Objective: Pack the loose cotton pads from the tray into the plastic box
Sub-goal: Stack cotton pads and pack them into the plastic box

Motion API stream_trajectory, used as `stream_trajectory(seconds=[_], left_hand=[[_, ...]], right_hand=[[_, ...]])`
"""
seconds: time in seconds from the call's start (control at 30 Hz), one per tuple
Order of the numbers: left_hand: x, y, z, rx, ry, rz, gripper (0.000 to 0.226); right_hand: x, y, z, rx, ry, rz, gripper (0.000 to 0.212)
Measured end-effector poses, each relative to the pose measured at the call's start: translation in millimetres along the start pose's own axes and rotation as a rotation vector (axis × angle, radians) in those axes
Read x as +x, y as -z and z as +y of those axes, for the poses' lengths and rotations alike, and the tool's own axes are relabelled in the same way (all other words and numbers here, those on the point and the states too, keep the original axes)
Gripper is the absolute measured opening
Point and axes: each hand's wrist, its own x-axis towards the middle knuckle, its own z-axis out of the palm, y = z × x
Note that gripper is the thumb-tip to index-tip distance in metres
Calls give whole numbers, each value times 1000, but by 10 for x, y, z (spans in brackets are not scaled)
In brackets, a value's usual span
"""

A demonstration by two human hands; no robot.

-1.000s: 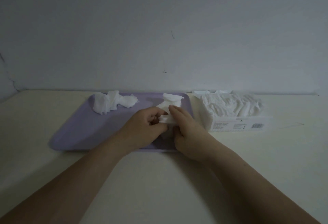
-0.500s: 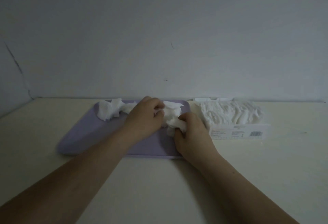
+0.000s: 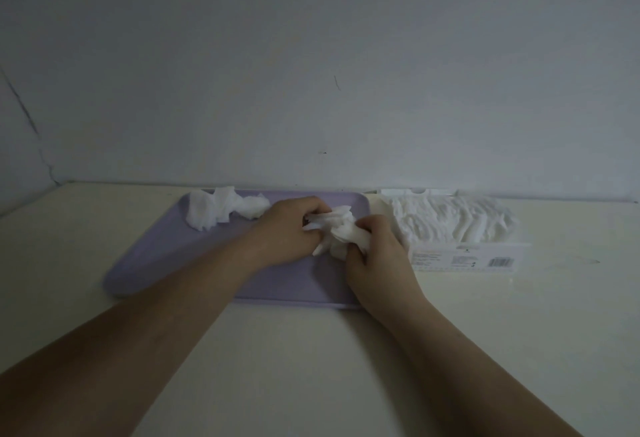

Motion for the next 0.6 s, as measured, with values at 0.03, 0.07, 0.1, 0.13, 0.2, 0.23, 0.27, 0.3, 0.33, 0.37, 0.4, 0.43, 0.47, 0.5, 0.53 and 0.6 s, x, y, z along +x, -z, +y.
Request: stream_trajectory(seconds=[0.03,0.07,0.1,0.13,0.2,0.23,0.27,0.3,0.33,0.37,0.4,0.43,0.47,0.5,0.53,0.6], left_hand=[[-10,19,21,-12,0,-3,22],[-10,41,40,-4,-4,5,18],[10,52,50,13,-9,13,15],[33,60,63,35,-10,13,11],[75,59,85,61,-3,17,6],[94,53,91,59,5,45,10],[111,63,94,65,18,97,14],[111,85,100,72,26,168,19],[97,120,116,70,32,242,25],[69,162,142,45,33,317,31],[24,209,165,-7,47,377,37],[-10,252,170,-81,64,419,39],[-64,295,185,-142,81,440,39],[-105,323,181,-185,80,456,38],[-165,351,203,-207,75,461,35],[-258,373,220,-305,51,434,22]], right_hand=[[2,-5,4,9,2,1,21],[2,-8,6,16,7,1,22],[4,-8,13,18,11,2,22],[3,-4,17,18,13,1,23],[-1,2,26,14,5,-8,26],[-5,11,28,12,0,-16,27],[-8,23,20,15,0,-24,26],[-12,25,9,22,1,-29,25],[-17,30,1,28,5,-32,24],[-14,30,-8,30,8,-32,24],[-14,26,-9,29,8,-33,23],[-10,28,-14,28,9,-30,24],[-12,27,-20,30,12,-24,24],[-12,33,-30,39,19,-15,22],[-18,34,-50,54,28,-6,21],[-24,43,-61,79,41,24,24]])
